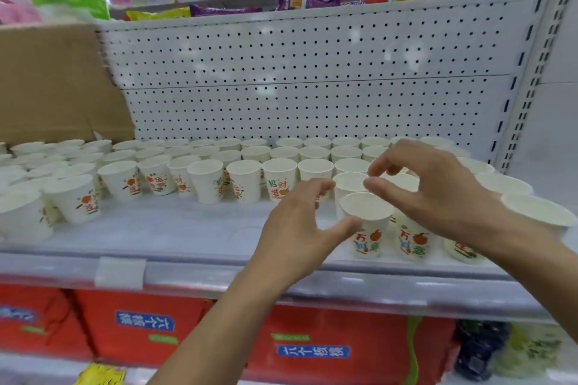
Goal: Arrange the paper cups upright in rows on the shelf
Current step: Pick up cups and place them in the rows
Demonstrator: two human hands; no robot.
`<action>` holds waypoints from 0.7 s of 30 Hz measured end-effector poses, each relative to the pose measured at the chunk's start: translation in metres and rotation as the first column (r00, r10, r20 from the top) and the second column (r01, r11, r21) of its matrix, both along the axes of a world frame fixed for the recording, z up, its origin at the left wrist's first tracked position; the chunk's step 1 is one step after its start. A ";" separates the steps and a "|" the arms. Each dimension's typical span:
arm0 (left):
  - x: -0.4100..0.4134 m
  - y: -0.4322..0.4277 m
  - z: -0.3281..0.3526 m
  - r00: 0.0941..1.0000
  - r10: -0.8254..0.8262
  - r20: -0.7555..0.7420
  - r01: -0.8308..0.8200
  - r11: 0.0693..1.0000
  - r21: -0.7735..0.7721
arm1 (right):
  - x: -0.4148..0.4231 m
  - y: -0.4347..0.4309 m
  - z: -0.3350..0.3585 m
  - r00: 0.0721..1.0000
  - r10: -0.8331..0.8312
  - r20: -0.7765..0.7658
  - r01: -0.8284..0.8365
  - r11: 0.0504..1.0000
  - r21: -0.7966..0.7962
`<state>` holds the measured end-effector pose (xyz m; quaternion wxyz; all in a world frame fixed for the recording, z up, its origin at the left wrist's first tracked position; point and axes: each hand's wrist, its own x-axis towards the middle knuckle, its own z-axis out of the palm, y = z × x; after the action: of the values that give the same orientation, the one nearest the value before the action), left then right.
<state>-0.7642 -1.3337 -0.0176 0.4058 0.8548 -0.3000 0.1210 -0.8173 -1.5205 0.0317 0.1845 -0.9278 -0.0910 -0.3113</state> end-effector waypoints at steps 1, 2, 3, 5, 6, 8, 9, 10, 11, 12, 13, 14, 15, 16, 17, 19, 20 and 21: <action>0.000 0.012 -0.003 1.000 -0.002 0.013 0.002 1.000 -0.022 | 0.005 0.016 -0.005 0.996 0.071 0.049 -0.074 0.996 0.050; 0.000 0.027 -0.006 1.000 0.000 0.027 0.001 0.999 -0.038 | 0.012 0.032 -0.011 0.988 0.131 0.080 -0.137 0.988 0.074; 0.002 0.043 -0.008 0.999 0.011 0.045 -0.009 0.999 -0.047 | 0.019 0.050 -0.017 0.978 0.182 0.100 -0.191 0.978 0.089; 0.009 0.081 -0.013 0.995 0.068 0.070 -0.063 0.995 -0.071 | 0.035 0.088 -0.029 0.957 0.266 0.112 -0.280 0.951 0.135; 0.013 0.102 -0.016 0.992 0.108 0.070 -0.102 0.991 -0.091 | 0.044 0.107 -0.035 0.948 0.301 0.100 -0.314 0.935 0.165; 0.023 0.144 -0.022 0.979 0.192 0.073 -0.181 0.973 -0.141 | 0.064 0.148 -0.046 0.930 0.364 0.048 -0.366 0.907 0.210; 0.028 0.167 -0.026 0.968 0.239 0.080 -0.223 0.961 -0.165 | 0.076 0.170 -0.052 0.918 0.397 0.016 -0.390 0.892 0.226; 0.033 0.189 -0.029 0.954 0.289 0.086 -0.269 0.945 -0.186 | 0.087 0.192 -0.056 0.901 0.433 -0.022 -0.415 0.876 0.248; 0.038 0.212 -0.032 0.936 0.339 0.093 -0.315 0.926 -0.206 | 0.100 0.214 -0.059 0.881 0.469 -0.057 -0.438 0.856 0.276; 0.044 0.236 -0.034 0.914 0.391 0.104 -0.361 0.905 -0.227 | 0.112 0.236 -0.060 0.860 0.503 -0.090 -0.455 0.834 0.311; 0.050 0.259 -0.037 0.886 0.448 0.121 -0.411 0.879 -0.242 | 0.123 0.257 -0.061 0.839 0.530 -0.121 -0.464 0.815 0.347; 0.057 0.283 -0.038 0.850 0.508 0.143 -0.464 0.848 -0.254 | 0.134 0.278 -0.060 0.824 0.548 -0.146 -0.464 0.799 0.382; 0.064 0.307 -0.039 0.809 0.566 0.162 -0.517 0.814 -0.264 | 0.146 0.298 -0.058 0.815 0.556 -0.160 -0.458 0.788 0.411; 0.072 0.329 -0.038 0.769 0.616 0.169 -0.564 0.779 -0.273 | 0.158 0.317 -0.056 0.815 0.555 -0.167 -0.444 0.783 0.436; 0.079 0.349 -0.037 0.733 0.661 0.159 -0.610 0.743 -0.275 | 0.170 0.334 -0.054 0.820 0.546 -0.172 -0.424 0.781 0.459; 0.092 0.379 -0.033 0.691 0.715 0.105 -0.679 0.692 -0.244 | 0.194 0.365 -0.049 0.837 0.515 -0.184 -0.378 0.788 0.486; 0.098 0.389 -0.031 0.694 0.715 0.080 -0.689 0.693 -0.212 | 0.205 0.379 -0.047 0.843 0.501 -0.195 -0.358 0.794 0.492; 0.104 0.396 -0.030 0.709 0.703 0.064 -0.684 0.706 -0.185 | 0.215 0.391 -0.046 0.845 0.492 -0.210 -0.344 0.800 0.492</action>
<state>-0.6602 -0.9377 -0.0480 0.3720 0.8627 0.0279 0.3415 -0.6025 -1.1294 -0.0141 0.4648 -0.8565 -0.1922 -0.1160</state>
